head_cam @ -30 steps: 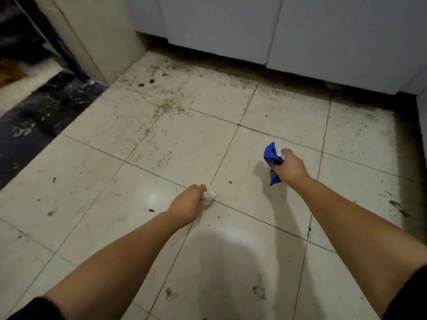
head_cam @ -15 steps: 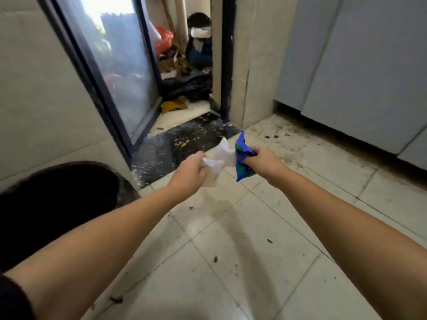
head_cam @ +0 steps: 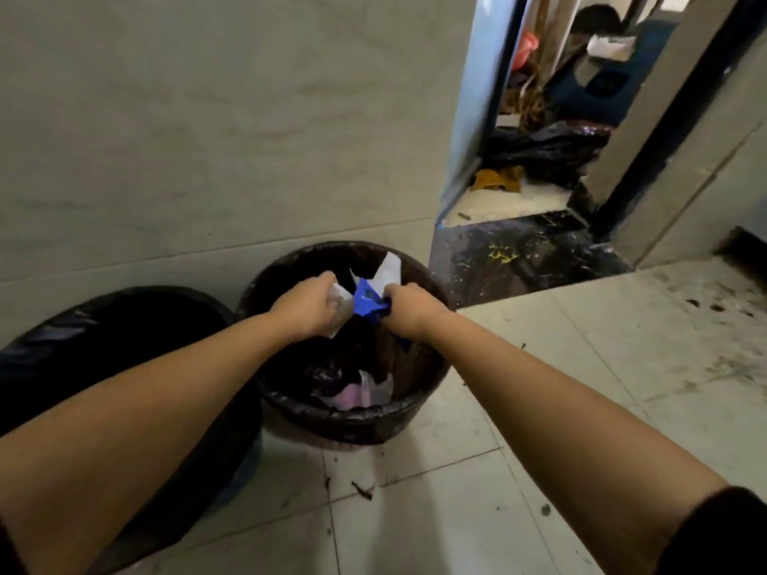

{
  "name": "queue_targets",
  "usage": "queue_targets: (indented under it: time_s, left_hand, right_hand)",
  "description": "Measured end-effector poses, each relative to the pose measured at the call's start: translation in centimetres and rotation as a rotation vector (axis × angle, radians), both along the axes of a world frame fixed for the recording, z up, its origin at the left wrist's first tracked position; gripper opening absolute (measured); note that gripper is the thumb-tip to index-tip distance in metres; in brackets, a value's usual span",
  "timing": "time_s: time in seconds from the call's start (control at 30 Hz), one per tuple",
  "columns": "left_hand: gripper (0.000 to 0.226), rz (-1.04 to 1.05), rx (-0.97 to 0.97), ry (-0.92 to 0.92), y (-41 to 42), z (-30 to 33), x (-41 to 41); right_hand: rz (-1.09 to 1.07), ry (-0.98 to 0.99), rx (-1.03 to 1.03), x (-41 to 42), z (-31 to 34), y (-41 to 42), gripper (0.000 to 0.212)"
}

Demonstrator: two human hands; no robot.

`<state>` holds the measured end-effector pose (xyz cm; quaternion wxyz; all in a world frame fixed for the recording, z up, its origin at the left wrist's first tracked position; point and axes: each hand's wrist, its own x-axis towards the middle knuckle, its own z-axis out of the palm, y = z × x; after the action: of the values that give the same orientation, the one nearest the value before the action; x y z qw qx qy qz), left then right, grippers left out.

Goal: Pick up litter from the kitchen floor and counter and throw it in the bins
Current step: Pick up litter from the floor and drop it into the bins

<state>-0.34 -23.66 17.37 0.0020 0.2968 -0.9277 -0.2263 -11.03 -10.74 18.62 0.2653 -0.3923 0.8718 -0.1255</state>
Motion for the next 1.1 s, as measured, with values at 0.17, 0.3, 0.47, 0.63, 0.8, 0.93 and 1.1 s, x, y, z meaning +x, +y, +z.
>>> queue_targets:
  time_s: [0.17, 0.3, 0.47, 0.63, 0.8, 0.93, 1.1]
  left_hand:
    - [0.058, -0.013, 0.079, -0.159, -1.3, -1.9, 0.7]
    - [0.059, -0.011, 0.06, -0.137, -1.4, 0.3, 0.1]
    - [0.057, -0.053, 0.087, -0.192, 1.7, 9.3, -1.0]
    - [0.051, -0.153, 0.102, -0.242, 5.6, 23.4, -3.5]
    - [0.044, -0.193, 0.103, -0.278, 10.1, 36.5, -4.4]
    - [0.047, -0.229, 0.149, -0.344, 14.4, 44.6, -3.8]
    - [0.052, -0.394, 0.134, -0.369, 20.0, 52.5, -4.2]
  right_hand:
    - [0.051, 0.013, 0.207, -0.1, -2.8, -0.5, 0.08]
    - [0.015, 0.117, 0.079, -1.9, 0.0, 0.4, 0.081]
    - [-0.098, 0.155, -0.006, -3.6, 8.9, 4.0, 0.056]
    - [-0.147, 0.207, -0.022, -5.3, 22.1, 10.0, 0.032]
    - [-0.274, 0.132, 0.046, -5.3, 34.2, 15.4, 0.03]
    - [-0.299, 0.04, 0.159, -3.4, 42.4, 19.1, 0.034]
    - [-0.331, 0.01, 0.218, -1.6, 49.4, 24.0, 0.033]
